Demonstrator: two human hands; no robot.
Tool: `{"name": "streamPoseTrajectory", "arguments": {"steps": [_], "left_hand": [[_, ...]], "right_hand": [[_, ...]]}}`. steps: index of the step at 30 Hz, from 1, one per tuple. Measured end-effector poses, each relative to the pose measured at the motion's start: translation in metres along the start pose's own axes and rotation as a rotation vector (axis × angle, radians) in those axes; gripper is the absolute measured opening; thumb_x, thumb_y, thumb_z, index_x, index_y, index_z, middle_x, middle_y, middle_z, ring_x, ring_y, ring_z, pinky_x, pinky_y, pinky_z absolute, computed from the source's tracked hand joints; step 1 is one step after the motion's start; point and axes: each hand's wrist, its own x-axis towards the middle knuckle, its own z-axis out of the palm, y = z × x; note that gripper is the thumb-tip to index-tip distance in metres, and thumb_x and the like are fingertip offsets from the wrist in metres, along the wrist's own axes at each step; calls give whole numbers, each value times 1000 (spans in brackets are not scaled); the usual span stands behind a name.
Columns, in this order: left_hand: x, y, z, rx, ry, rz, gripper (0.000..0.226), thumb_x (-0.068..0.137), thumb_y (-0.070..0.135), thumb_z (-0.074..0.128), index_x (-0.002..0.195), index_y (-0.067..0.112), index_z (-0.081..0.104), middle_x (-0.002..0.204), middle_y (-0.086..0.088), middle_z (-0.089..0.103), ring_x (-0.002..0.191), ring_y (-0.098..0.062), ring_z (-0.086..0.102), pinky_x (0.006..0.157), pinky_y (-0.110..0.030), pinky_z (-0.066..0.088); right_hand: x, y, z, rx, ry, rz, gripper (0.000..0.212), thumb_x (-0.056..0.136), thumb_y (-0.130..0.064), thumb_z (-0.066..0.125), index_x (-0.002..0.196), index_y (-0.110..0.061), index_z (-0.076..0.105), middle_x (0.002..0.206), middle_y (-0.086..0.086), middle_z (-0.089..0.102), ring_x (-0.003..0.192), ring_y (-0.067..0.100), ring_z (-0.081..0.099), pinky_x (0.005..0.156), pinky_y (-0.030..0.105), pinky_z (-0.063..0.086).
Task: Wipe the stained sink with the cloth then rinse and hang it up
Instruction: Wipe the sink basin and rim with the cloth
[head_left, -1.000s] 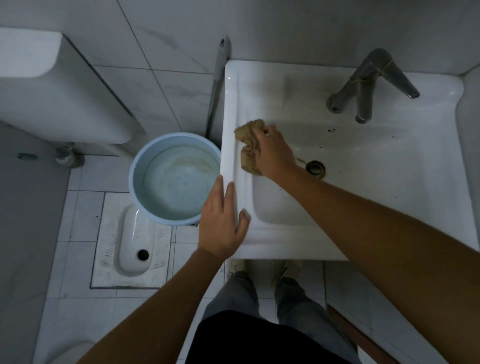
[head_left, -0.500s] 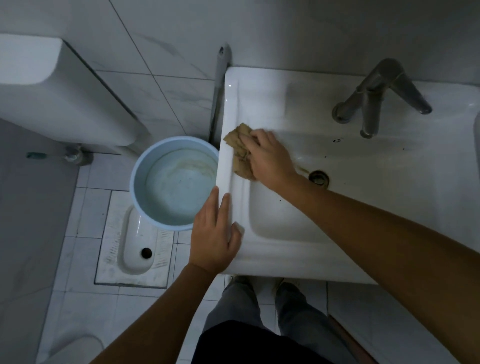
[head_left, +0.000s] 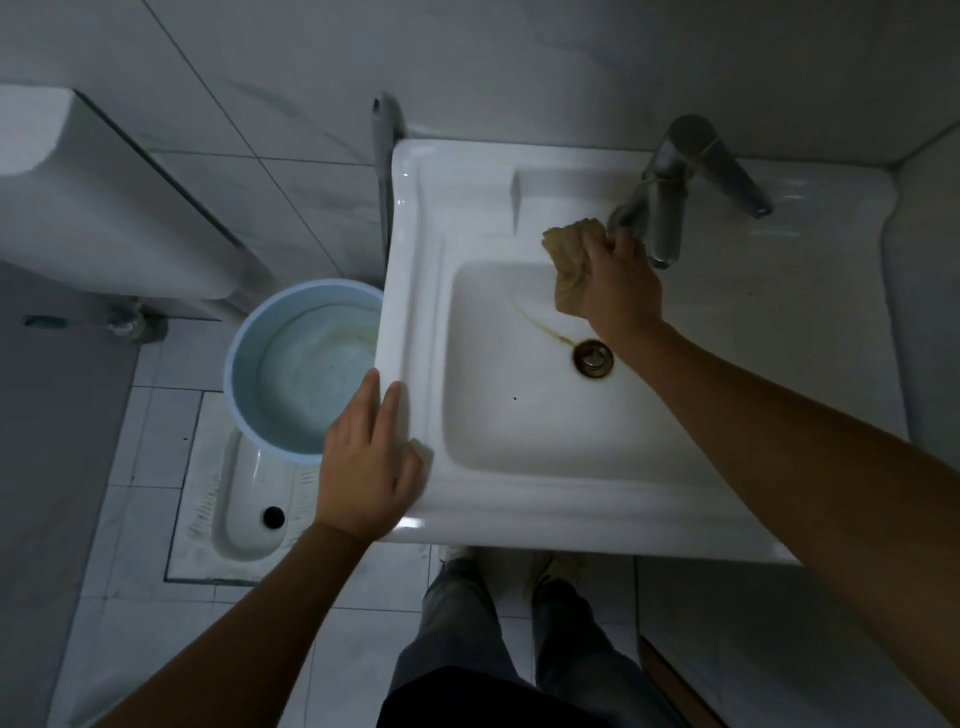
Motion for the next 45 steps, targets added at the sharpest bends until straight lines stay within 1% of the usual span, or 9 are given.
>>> {"name": "streamPoseTrajectory", "arguments": {"steps": [3, 6, 9, 12, 21, 28, 32, 36, 45], "left_hand": [[-1, 2, 0, 27, 12, 15, 67, 92, 33, 50, 152, 10, 33, 160, -22, 28, 138, -39, 40, 107, -52, 41], [-2, 4, -1, 43, 8, 11, 67, 92, 35, 47, 153, 12, 31, 159, -21, 28, 137, -39, 39, 106, -52, 40], [-1, 5, -1, 45, -4, -2, 67, 92, 36, 46, 153, 13, 30, 159, -21, 28, 135, -39, 41, 106, -53, 40], [-1, 4, -3, 58, -9, -11, 66, 92, 36, 44, 153, 13, 30, 159, -21, 29, 135, -39, 42, 104, -53, 41], [-5, 20, -14, 152, -56, -54, 65, 93, 37, 40, 153, 12, 30, 158, -22, 30, 134, -42, 42, 104, -57, 42], [-27, 77, -23, 173, 0, -107, 54, 96, 38, 42, 140, 6, 48, 143, -20, 50, 131, -39, 48, 109, -56, 38], [-44, 124, -16, 94, -5, -80, 44, 97, 35, 40, 113, 7, 69, 113, -12, 71, 98, -30, 65, 93, -46, 49], [-56, 156, -6, 21, -82, -112, 41, 95, 36, 42, 108, 11, 71, 105, -8, 73, 91, -29, 66, 79, -42, 55], [-47, 162, 4, 39, -149, -40, 23, 95, 31, 53, 99, 16, 71, 94, 0, 71, 88, -25, 62, 74, -37, 51]], "right_hand": [[3, -1, -8, 76, -23, 11, 49, 92, -20, 61, 137, -13, 44, 138, 14, 44, 120, 32, 51, 95, 34, 45], [2, -13, -17, 175, -63, -65, 34, 89, -25, 35, 120, -16, 46, 115, 9, 51, 111, 29, 53, 93, 23, 33], [-12, -8, -19, 292, -109, 13, 36, 79, -28, 45, 112, -19, 55, 108, 3, 54, 99, 18, 52, 86, 32, 44], [-45, 0, -15, 495, -169, 64, 40, 85, -19, 59, 125, -20, 63, 118, 6, 66, 105, 25, 63, 92, 37, 52], [-187, 57, 0, 755, -196, 265, 48, 87, -21, 65, 134, -26, 58, 124, 1, 62, 111, 20, 62, 98, 36, 52], [-243, 102, -1, 756, -143, 264, 54, 89, -28, 69, 140, -22, 52, 123, 6, 56, 109, 20, 59, 94, 30, 47], [-241, 110, -9, 794, -145, 195, 51, 86, -28, 70, 135, -25, 54, 121, 2, 56, 104, 18, 60, 93, 31, 49], [-246, 110, -16, 834, -123, 180, 49, 85, -27, 71, 132, -25, 57, 117, 2, 56, 101, 18, 60, 89, 31, 51], [-243, 113, -15, 783, -188, 251, 47, 88, -30, 69, 133, -25, 57, 117, 1, 59, 103, 18, 61, 91, 33, 54]]}}
